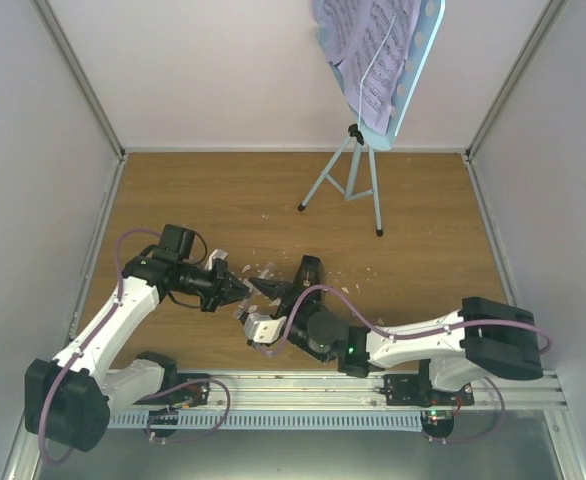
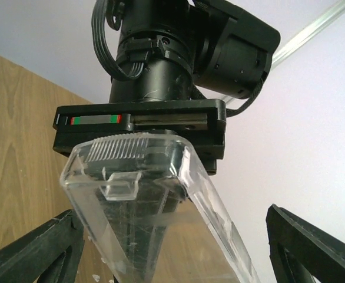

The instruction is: Pack up the instrument practice props

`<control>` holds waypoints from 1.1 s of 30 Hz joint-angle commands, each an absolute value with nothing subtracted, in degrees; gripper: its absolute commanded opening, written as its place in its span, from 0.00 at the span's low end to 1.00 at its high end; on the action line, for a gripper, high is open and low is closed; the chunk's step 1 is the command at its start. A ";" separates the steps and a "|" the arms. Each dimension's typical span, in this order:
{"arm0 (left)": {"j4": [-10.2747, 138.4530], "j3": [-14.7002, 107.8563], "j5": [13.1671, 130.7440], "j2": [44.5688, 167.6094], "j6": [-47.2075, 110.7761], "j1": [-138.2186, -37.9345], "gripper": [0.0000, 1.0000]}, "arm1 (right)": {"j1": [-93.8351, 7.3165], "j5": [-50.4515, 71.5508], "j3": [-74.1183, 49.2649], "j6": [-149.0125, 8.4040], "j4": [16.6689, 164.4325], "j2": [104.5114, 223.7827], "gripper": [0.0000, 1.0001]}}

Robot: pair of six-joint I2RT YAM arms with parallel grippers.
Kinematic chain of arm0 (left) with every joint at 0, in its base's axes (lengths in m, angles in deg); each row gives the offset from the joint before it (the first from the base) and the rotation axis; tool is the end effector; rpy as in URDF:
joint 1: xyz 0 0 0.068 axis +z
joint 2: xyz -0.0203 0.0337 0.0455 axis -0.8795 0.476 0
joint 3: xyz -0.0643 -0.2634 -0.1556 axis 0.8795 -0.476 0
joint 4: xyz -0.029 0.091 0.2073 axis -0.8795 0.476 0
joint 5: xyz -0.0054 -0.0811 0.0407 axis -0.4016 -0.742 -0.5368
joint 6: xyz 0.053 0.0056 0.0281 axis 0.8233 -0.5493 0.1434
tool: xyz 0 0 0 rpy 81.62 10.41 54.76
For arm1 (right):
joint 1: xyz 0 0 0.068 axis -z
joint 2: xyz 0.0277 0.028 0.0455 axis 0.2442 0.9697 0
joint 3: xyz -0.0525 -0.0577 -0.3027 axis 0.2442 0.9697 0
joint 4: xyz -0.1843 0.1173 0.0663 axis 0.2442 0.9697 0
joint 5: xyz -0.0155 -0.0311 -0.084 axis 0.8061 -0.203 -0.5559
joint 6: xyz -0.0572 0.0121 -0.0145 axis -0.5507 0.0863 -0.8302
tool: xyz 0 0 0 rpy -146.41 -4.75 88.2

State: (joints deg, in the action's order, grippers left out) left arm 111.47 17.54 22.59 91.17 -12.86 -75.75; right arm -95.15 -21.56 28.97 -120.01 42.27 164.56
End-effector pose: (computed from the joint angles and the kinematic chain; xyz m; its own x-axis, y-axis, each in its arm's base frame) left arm 0.1190 -0.0689 0.2869 -0.9005 -0.2317 0.3679 -0.4336 0.4165 -0.7991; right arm 0.0613 0.2693 0.3030 0.5687 -0.3698 -0.7347 -0.6103 0.4090 -0.6784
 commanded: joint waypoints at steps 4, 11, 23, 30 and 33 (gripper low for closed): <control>111.09 17.26 21.05 89.92 -13.85 -75.25 0.00 | -96.78 -27.62 27.59 -126.00 34.15 168.20 0.79; 110.68 16.83 20.89 89.81 -14.06 -75.20 0.00 | -97.28 -30.76 27.10 -129.34 29.66 170.61 0.75; 107.93 16.10 19.11 89.83 -13.98 -75.20 0.00 | -97.22 -31.12 26.67 -130.83 28.96 172.03 0.57; 102.71 14.50 15.19 89.72 -13.99 -75.14 0.34 | -97.27 -32.14 26.95 -130.91 27.93 171.16 0.54; 99.52 13.53 13.25 89.64 -13.66 -74.73 0.74 | -97.23 -33.51 27.51 -131.08 26.88 168.68 0.53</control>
State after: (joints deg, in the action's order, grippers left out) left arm 105.61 15.14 18.11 90.67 -13.74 -75.55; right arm -96.78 -31.16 28.05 -131.34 31.76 171.66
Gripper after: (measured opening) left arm 0.497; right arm 0.629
